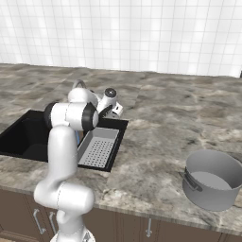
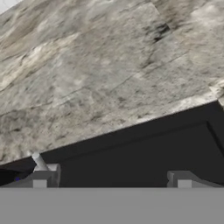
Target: Dump the squash from the pot into the sink. Then turn on the water and wash the squash. Then turn off the water and put the squash back in the pot.
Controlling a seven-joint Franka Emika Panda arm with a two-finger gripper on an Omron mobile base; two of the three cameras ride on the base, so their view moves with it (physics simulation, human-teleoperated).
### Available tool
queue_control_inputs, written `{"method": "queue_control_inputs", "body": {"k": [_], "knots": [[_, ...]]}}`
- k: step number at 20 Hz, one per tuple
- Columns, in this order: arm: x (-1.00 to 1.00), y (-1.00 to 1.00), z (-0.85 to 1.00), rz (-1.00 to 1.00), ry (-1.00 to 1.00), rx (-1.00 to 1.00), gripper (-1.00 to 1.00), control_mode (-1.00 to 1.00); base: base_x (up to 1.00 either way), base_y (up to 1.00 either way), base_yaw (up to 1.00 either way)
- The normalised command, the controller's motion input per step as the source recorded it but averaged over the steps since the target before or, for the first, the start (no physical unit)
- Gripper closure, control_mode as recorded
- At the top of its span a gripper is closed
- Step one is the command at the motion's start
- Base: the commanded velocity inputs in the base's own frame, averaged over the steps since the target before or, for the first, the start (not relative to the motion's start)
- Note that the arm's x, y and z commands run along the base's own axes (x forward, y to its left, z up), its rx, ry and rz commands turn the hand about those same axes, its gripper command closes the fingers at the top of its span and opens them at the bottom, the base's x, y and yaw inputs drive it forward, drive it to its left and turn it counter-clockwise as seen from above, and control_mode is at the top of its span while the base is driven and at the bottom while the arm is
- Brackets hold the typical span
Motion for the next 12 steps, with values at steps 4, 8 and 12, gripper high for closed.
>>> {"method": "queue_control_inputs", "body": {"k": [4, 8, 12], "knots": [[0.0, 0.06, -0.24, 0.03, 0.0, -0.05, -1.0, -1.0, 0.0, 0.0, 0.0], [0.0, 0.0, -0.26, 0.01, 0.0, -0.05, -1.0, -1.0, 0.0, 0.0, 0.0], [0.0, 0.0, -0.21, 0.0, 0.0, -0.04, -1.0, -1.0, 0.0, 0.0, 0.0]]}}
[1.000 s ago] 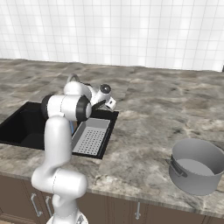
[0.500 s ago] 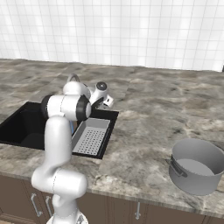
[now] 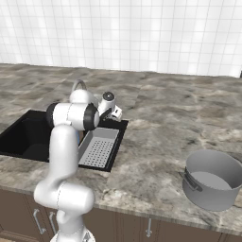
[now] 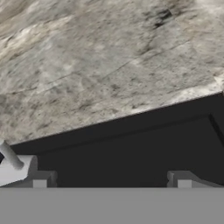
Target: Dump the squash from the pot into the sink. Then turn on the water and wash the squash. Then turn off the water and put the squash back in the pot.
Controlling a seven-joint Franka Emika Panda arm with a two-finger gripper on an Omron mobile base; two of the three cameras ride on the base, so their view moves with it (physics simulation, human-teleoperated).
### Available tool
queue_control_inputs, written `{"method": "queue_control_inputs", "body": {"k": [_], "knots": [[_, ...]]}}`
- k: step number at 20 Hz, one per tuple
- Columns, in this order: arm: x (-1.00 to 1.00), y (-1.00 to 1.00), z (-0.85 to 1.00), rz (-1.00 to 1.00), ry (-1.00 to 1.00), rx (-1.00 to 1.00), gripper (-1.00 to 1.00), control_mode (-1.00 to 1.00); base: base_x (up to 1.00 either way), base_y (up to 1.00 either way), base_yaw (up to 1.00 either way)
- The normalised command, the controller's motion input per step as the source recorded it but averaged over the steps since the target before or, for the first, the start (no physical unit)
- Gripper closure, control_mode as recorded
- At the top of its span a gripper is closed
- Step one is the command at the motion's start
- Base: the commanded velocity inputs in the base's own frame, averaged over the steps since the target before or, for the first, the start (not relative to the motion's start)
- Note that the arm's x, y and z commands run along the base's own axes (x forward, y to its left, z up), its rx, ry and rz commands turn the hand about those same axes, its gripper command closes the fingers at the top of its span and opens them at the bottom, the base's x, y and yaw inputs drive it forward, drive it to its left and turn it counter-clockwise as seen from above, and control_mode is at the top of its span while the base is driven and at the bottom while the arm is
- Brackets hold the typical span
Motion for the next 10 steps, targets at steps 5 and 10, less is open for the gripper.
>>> {"method": "queue_control_inputs", "body": {"k": [5, 10], "knots": [[0.0, 0.0, -0.13, 0.0, 0.0, -0.01, -1.0, -1.0, 0.0, 0.0, 0.0], [0.03, 0.0, -0.06, 0.01, 0.0, 0.0, -1.0, -1.0, 0.0, 0.0, 0.0]]}}
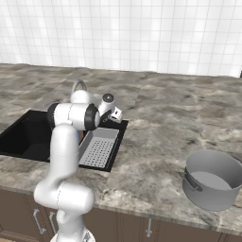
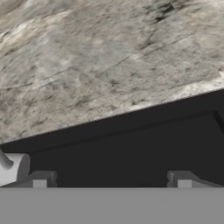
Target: Dump the squash from the pot into the sink. Then turn on the water and wash the squash. Then turn off the water and put the squash back in the pot.
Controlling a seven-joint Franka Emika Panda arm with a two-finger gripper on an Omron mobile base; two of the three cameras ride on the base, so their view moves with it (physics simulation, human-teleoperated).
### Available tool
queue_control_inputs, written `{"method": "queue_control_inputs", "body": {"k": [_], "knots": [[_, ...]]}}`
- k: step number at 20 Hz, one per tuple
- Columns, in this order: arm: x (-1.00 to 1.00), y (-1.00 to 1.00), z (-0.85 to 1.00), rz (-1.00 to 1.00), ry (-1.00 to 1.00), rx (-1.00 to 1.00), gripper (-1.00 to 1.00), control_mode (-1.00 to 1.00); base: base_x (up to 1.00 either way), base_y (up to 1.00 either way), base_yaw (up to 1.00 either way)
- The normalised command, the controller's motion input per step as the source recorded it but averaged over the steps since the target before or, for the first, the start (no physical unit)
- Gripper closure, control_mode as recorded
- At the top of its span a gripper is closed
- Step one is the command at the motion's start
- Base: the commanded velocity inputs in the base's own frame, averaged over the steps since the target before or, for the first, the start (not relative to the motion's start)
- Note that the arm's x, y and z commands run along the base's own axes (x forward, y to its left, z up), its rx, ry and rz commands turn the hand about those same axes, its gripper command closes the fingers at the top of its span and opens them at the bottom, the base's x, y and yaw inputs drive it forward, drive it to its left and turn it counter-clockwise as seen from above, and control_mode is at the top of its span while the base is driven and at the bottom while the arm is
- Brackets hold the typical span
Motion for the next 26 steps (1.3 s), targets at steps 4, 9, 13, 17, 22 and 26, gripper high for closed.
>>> {"method": "queue_control_inputs", "body": {"k": [4, 9, 13, 17, 22, 26], "knots": [[0.11, 0.01, -0.11, 0.0, 0.0, 0.0, -1.0, -1.0, 0.0, 0.0, 0.0], [0.18, 0.06, -0.08, 0.01, 0.0, 0.0, -1.0, -1.0, 0.0, 0.0, 0.0], [0.26, 0.08, -0.02, 0.01, 0.0, 0.0, -1.0, -1.0, 0.0, 0.0, 0.0], [0.3, 0.11, -0.01, 0.01, 0.0, 0.0, -1.0, -1.0, 0.0, 0.0, 0.0], [0.21, 0.18, 0.0, 0.02, 0.0, 0.0, -1.0, -1.0, 0.0, 0.0, 0.0], [0.11, 0.42, 0.0, 0.02, 0.0, 0.0, -1.0, -1.0, 0.0, 0.0, 0.0]]}}
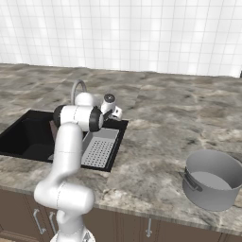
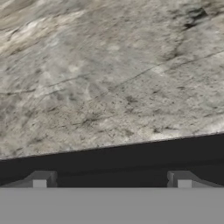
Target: Dump the squash from the pot into the sink. Then turn on the water and wash the squash. Then turn off the water and put the squash back in the pot.
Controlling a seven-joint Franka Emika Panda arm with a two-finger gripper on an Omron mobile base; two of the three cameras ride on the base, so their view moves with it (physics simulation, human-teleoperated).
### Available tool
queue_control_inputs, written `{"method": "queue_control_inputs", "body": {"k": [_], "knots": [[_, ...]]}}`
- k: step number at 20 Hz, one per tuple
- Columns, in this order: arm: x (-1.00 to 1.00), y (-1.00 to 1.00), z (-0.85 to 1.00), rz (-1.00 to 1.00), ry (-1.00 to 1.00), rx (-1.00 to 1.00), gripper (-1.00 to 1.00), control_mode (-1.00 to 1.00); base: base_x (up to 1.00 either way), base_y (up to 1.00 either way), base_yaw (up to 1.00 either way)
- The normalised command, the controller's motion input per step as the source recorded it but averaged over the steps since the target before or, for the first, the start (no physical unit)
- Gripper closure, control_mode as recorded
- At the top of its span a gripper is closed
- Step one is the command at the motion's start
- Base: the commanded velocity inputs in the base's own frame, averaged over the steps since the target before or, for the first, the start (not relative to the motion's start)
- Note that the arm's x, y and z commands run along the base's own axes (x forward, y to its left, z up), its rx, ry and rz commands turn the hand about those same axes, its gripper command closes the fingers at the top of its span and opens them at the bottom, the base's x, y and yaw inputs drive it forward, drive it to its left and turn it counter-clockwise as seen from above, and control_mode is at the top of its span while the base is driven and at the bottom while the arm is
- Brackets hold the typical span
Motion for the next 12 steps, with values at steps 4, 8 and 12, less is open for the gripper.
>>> {"method": "queue_control_inputs", "body": {"k": [4, 8, 12], "knots": [[0.07, 0.58, 0.0, 0.02, 0.0, 0.0, -1.0, -1.0, 0.0, 0.0, 0.0], [0.31, 0.58, 0.0, 0.01, 0.0, 0.0, -1.0, -1.0, 0.0, 0.0, 0.0], [0.53, 0.47, 0.0, 0.02, 0.0, 0.0, -1.0, -1.0, 0.0, 0.0, 0.0]]}}
